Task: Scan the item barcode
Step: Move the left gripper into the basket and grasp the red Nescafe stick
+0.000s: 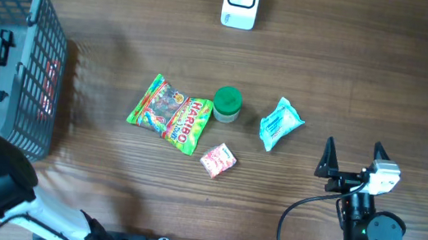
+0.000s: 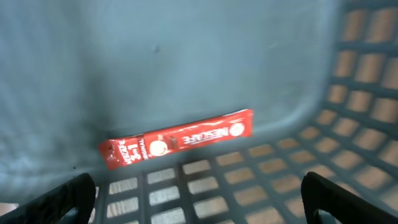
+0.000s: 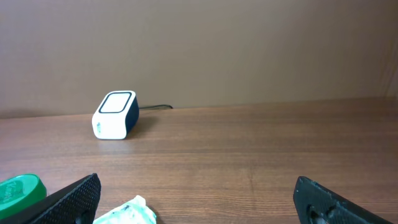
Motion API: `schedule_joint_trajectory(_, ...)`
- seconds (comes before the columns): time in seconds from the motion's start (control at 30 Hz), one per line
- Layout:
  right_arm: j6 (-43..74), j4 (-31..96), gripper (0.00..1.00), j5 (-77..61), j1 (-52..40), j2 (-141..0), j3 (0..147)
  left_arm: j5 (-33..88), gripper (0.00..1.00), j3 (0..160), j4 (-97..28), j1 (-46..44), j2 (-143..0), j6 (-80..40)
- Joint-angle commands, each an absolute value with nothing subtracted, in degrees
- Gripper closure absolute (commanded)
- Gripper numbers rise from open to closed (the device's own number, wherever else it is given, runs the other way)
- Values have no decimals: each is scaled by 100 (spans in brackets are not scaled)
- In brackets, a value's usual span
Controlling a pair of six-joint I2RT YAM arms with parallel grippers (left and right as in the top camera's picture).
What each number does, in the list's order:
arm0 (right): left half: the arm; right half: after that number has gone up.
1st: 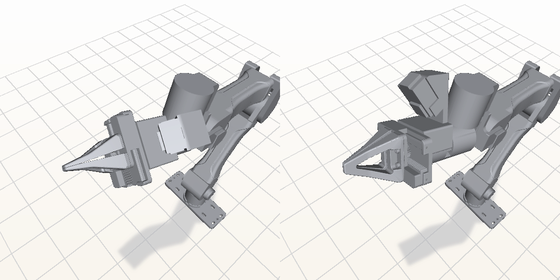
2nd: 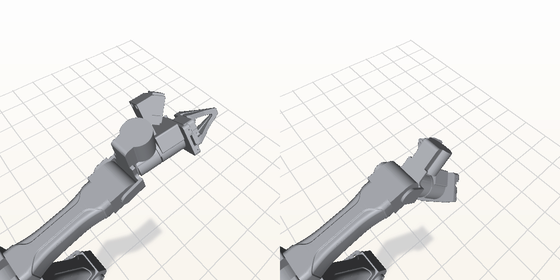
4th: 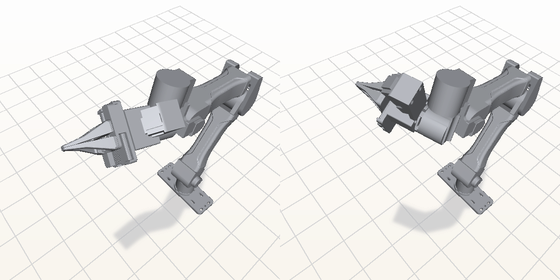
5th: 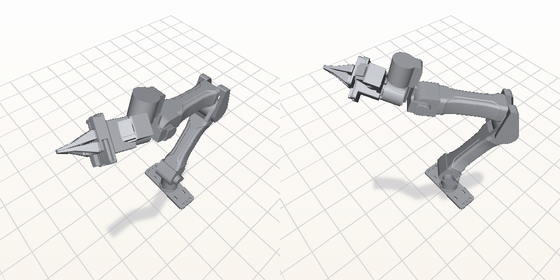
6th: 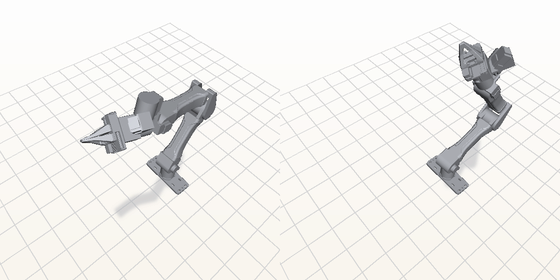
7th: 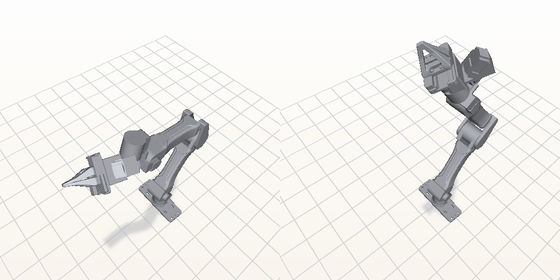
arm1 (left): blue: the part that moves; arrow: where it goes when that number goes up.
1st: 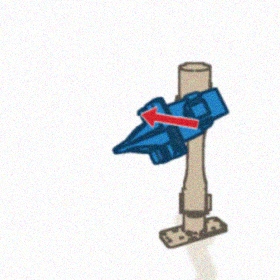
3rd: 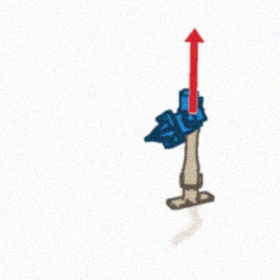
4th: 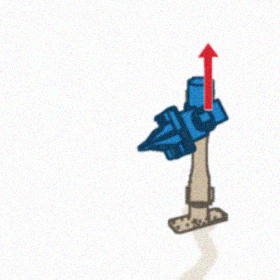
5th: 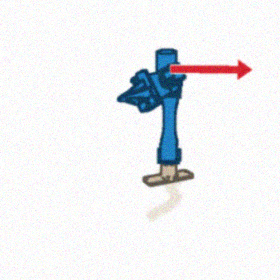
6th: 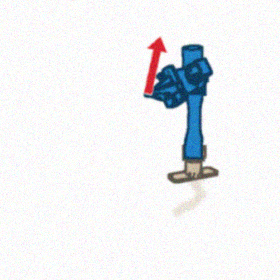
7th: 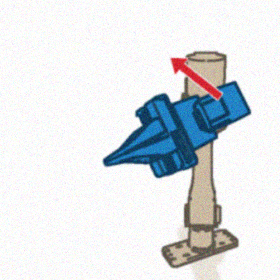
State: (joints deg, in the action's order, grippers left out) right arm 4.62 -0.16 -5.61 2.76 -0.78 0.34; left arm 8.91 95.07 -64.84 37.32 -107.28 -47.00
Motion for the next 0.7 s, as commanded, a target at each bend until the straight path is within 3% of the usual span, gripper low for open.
schedule_joint_trajectory(0.0, 405, -34, 0, -646, 248, -43, 30, 1107, 0, 9526, -6648, 3599, -11128, -4383)
schedule_joint_trajectory(0.67, 405, -34, 0, -646, 248, -43, 30, 528, 0, 8576, -6202, 3118, -11756, -4849)
